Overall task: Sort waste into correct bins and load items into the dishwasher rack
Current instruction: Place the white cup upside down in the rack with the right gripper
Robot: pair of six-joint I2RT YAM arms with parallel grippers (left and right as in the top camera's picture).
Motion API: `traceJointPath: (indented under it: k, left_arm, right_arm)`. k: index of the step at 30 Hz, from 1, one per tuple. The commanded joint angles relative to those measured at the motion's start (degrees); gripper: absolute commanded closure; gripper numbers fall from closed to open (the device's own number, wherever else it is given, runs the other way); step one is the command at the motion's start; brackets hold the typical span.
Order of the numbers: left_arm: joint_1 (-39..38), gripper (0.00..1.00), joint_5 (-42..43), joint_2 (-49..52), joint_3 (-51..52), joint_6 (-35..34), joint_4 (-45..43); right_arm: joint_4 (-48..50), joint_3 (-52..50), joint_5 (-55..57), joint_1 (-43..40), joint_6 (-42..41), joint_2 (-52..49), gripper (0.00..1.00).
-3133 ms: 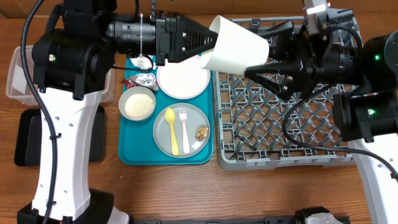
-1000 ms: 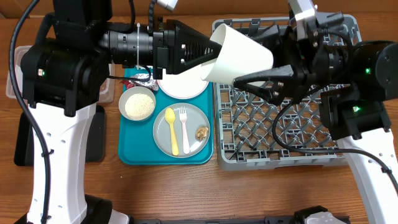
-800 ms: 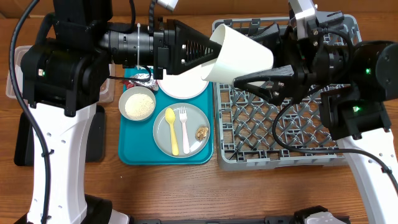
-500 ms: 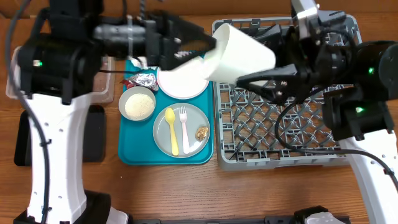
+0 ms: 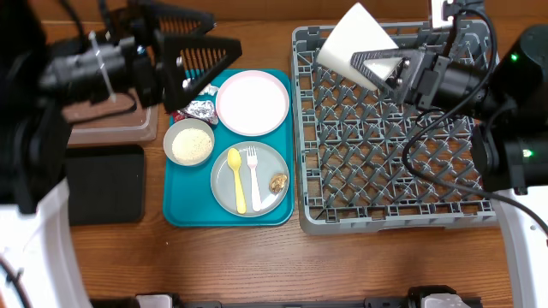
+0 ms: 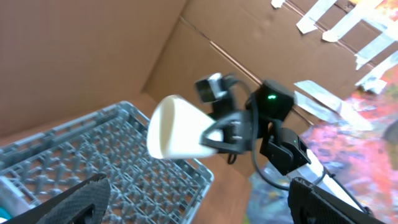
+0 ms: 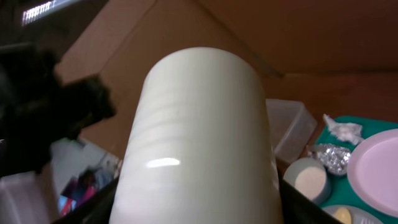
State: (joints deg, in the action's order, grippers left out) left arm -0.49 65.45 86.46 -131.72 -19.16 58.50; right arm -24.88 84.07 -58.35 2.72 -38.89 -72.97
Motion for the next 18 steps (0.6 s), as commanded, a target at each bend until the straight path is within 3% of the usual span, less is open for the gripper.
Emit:
traceJointPath:
  k: [1, 4, 9, 18]
  left_arm:
    - [0.20, 0.03, -8.63, -4.13, -0.24, 0.98, 1.40]
    - [0.20, 0.02, -13.94, -5.62, -0.24, 2.08, 4.85]
    - [0.13, 0.03, -22.49, -5.77, -0.24, 3.96, 12.31]
    - [-0.02, 0.12, -41.92, -5.25, -0.22, 4.37, 25.99]
  right_arm:
    - [-9.70, 0.66, 21.09, -0.22, 4.50, 0.83, 0.57]
    - [-21.97, 0.66, 38.47, -0.22, 6.60, 0.83, 0.57]
    - [-35.78, 0.66, 57.79, -0.22, 6.60, 0.83, 0.57]
    - [-53.09, 0.63, 70.84, -0.24, 5.90, 0.55, 0.57]
